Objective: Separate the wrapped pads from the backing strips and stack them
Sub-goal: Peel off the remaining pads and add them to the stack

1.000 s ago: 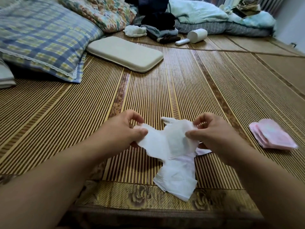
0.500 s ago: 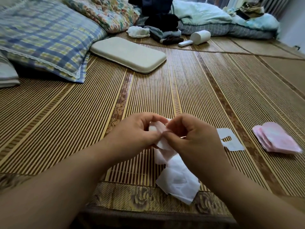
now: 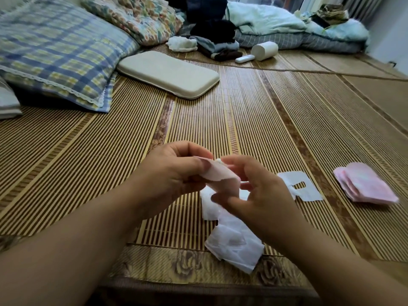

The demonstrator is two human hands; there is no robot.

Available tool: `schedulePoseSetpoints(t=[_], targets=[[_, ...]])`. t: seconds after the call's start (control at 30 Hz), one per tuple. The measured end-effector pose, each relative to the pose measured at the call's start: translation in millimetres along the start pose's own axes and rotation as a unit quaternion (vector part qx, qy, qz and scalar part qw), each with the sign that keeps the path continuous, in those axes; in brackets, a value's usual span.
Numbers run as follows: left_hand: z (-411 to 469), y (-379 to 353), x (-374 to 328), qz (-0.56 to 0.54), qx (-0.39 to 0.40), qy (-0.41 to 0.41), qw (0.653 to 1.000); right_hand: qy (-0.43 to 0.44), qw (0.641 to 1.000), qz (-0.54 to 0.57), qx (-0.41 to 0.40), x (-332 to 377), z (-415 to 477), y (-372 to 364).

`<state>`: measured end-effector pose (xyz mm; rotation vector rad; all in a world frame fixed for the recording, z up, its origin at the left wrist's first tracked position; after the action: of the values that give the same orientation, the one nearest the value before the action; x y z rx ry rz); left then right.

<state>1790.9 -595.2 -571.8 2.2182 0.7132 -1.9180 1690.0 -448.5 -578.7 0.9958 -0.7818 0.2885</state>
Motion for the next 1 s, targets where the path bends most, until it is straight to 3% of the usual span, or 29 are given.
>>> schedulePoseSetpoints(t=[0.1,0.17,0.2,0.27,0.33,0.43,0.57,0.8,1.0], targets=[[2,-6,1,-0.017,0.015,-0.012,1.000,0.014,0.998,0.013,-0.053,-3,4,8],[3,-7,6,0.086,-0.028,-0.035,0.995,-0.003,0.995,0.025,-0.097,-9,9,23],[4,-6,10,0.186,-0.063,-0.053,0.979,-0.028,0.991,0.059,-0.120,-14,12,35],[7,-7,18,0.388,-0.112,-0.081,0.911,-0.103,0.971,0.142,-0.163,-32,16,67],[8,-6,23,0.463,-0.117,-0.078,0.875,-0.209,0.939,0.185,-0.200,-61,15,103],[11,-5,29,0.476,-0.124,-0.062,0.869,-0.327,0.877,0.193,-0.295,-106,-3,162],[14,-2,32,0.487,-0.146,-0.034,0.861,-0.403,0.838,0.123,-0.348,-152,-33,202],[20,-11,38,0.505,-0.131,-0.033,0.852,-0.454,0.823,0.089,-0.330,-186,-48,206],[23,-13,40,0.498,-0.119,-0.037,0.858,-0.472,0.814,-0.025,-0.338,-203,-53,195]])
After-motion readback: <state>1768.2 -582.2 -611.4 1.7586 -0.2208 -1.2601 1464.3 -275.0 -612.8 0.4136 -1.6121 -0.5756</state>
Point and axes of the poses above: each hand's wrist, its own z-axis towards the middle knuckle, its own y-axis out of the back of the hand, x = y × z, the point moved 1 cm from there along z, towards the middle knuckle, and after that the axes turned 5 degrees about y, right-handed, at the moved point
